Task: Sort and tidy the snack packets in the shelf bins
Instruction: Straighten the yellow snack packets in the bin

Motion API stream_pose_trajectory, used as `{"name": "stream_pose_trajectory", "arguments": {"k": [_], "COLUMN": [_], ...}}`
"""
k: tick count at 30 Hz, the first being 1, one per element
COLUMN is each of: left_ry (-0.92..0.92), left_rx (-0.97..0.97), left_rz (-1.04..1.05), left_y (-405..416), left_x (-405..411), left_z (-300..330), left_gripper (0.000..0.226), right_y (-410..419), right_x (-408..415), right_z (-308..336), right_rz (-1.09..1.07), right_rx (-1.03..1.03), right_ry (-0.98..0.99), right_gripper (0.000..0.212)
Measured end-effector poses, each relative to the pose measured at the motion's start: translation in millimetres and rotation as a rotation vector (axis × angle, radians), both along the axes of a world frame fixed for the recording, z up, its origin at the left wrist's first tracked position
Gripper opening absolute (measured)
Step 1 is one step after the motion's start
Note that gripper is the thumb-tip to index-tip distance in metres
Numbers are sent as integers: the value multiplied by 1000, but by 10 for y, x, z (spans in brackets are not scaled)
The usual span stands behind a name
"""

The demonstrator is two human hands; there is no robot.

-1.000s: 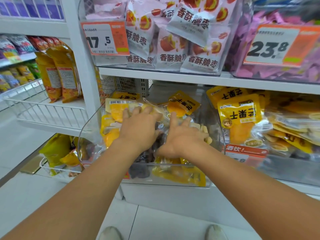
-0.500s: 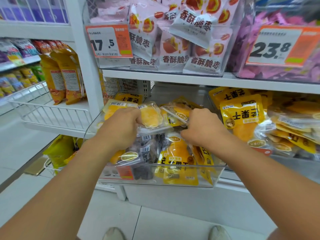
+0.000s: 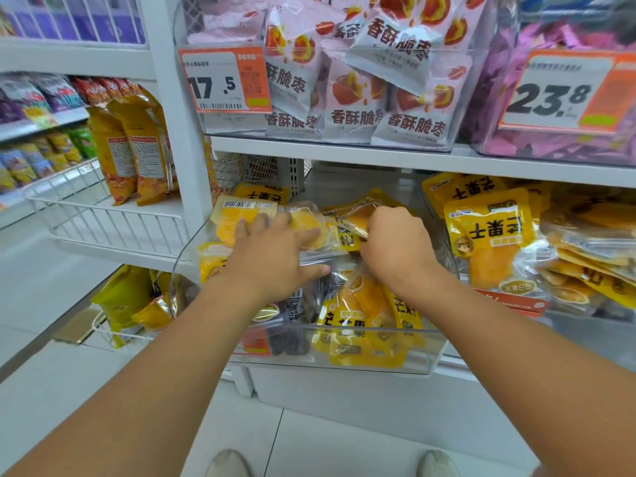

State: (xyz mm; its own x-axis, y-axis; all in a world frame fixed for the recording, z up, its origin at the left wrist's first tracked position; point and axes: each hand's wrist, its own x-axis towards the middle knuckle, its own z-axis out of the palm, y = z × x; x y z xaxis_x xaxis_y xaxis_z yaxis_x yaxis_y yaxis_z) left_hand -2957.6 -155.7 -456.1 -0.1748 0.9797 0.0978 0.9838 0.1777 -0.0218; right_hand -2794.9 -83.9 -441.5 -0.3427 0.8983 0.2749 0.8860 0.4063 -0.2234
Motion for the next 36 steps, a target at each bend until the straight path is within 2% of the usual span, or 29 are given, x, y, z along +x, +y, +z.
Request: {"name": "stream_pose_trajectory", "arguments": {"k": [4,8,11,13,16,17,18,19,21,22,24,26,28,30,32,34,36], "left_ry": [-89,-182,-302,-589,-1201,-1310,-1322,-1164,-568,-354,-204,-229,-210,-285,-377,-549,-816], "left_rx": [82,122,202,375,777,855,855,781,438,276,51,61,141,260,391,560,677], "left_rz": [-74,-107,-126,-39,249,304,289,205,8,-22,23,18,-6,-17,87,222,325], "left_y": [-26,-64,-95,-127,-141,-149,-181,-218,-277,-296,-279,-241,-230,-253,-296,-325,-373], "left_x": [-96,-351,-372,-349,-373,-394,-395,-410,-449,-440,-458,-491,-539,-565,-566,-594,-600], "left_z": [39,8,-18,0,134,176,197,185,93,50,-28,-34,-30,19,61,102,157], "left_gripper": [48,39,33,33,26,25,30,38,61,67,65,64,68,53,28,25,35], "right_y": [-31,-39,-272,-446,-595,-635,-678,-722,-794,-805,-792,-719,-630,-574,-546,-507,-503], "right_x": [59,179,131,22,-145,-184,-215,-244,-274,-273,-235,-168,-110,-99,-144,-230,-332], "right_z": [58,206,263,259,247,257,264,255,210,175,112,87,103,115,88,12,-93], "right_rz": [47,165,273,323,426,475,522,568,643,673,709,736,773,855,944,1031,1110], "right_rx": [69,183,231,245,222,213,206,204,169,146,154,238,329,435,510,532,572], "right_ry": [-42,81,21,-64,-185,-208,-215,-217,-215,-206,-188,-137,18,148,204,261,311], "right_gripper": [37,28,29,24,28,27,25,24,33,37,42,45,42,46,57,57,40]}}
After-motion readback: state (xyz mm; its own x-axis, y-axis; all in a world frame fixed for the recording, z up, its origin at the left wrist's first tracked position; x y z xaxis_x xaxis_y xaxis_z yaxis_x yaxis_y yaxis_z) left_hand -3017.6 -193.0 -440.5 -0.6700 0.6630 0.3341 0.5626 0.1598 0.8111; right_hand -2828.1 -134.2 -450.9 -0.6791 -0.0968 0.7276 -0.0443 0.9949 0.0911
